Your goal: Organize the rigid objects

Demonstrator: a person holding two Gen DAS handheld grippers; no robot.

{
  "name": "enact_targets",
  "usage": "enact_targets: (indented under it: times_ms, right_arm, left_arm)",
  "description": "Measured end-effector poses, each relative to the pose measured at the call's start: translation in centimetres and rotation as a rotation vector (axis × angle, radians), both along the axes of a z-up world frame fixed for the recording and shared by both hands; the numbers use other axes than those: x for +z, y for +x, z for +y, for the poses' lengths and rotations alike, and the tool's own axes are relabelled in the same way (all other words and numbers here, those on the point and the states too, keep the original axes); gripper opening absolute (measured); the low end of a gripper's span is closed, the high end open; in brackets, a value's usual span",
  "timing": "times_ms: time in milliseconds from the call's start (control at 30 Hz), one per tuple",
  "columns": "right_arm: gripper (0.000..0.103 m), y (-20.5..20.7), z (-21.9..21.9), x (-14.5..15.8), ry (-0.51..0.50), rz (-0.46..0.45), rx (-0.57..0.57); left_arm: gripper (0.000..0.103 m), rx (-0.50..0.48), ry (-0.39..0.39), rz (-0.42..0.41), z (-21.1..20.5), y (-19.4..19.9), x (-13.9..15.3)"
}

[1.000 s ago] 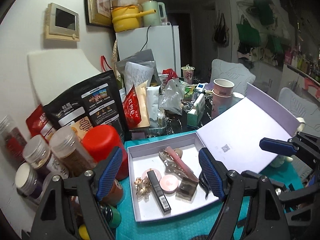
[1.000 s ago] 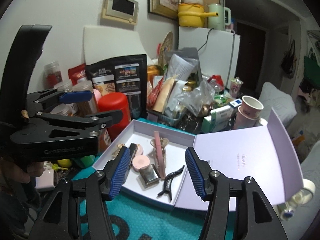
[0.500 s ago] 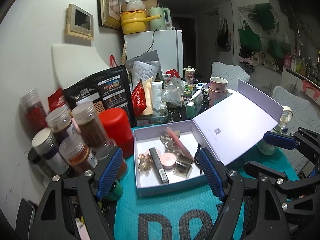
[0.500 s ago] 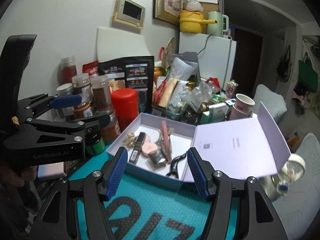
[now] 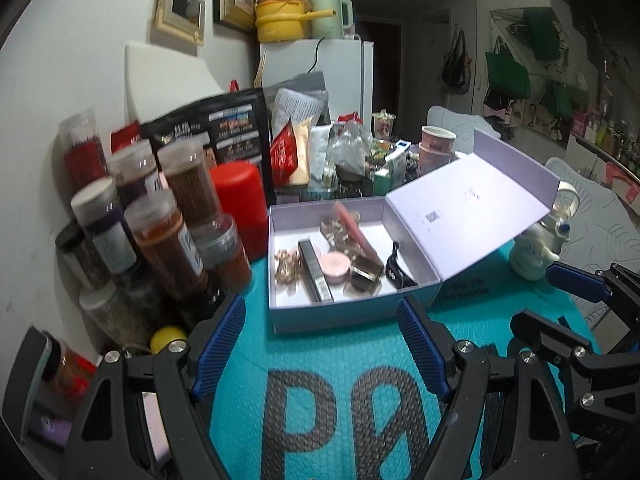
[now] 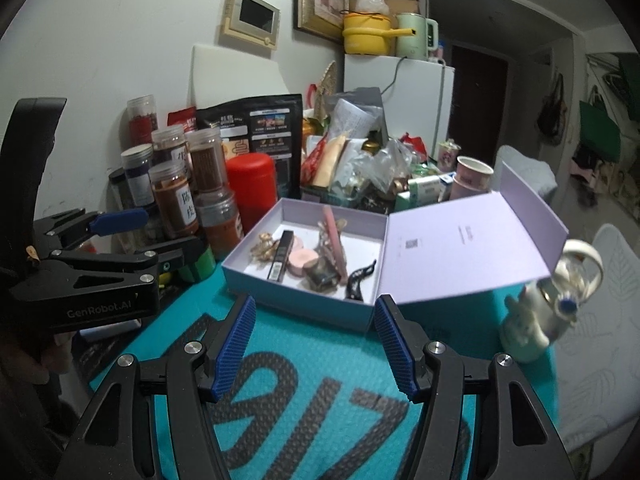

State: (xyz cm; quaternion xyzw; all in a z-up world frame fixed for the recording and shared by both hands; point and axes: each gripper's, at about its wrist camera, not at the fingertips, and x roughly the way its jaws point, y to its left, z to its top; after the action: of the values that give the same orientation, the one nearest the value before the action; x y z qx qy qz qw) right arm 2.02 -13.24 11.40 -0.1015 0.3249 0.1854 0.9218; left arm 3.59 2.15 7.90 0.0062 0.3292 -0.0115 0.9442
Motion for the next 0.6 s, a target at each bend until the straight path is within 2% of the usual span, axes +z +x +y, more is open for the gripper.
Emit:
enact_targets:
  times_ms: [267, 600]
  right_arm:
    - [0.062, -1.5, 0.6, -1.9, 0.01, 0.03, 0.006]
    - [0.062, -1.9, 0.6, -2.8, 0.011, 0.052, -0.009]
  left_arm:
    - [0.078, 0.022, -0.027, 0.058, 0.2, -0.8, -2.3]
    - [0.078, 0.02, -0.038, 0.081, 0.3, -1.2, -3.3]
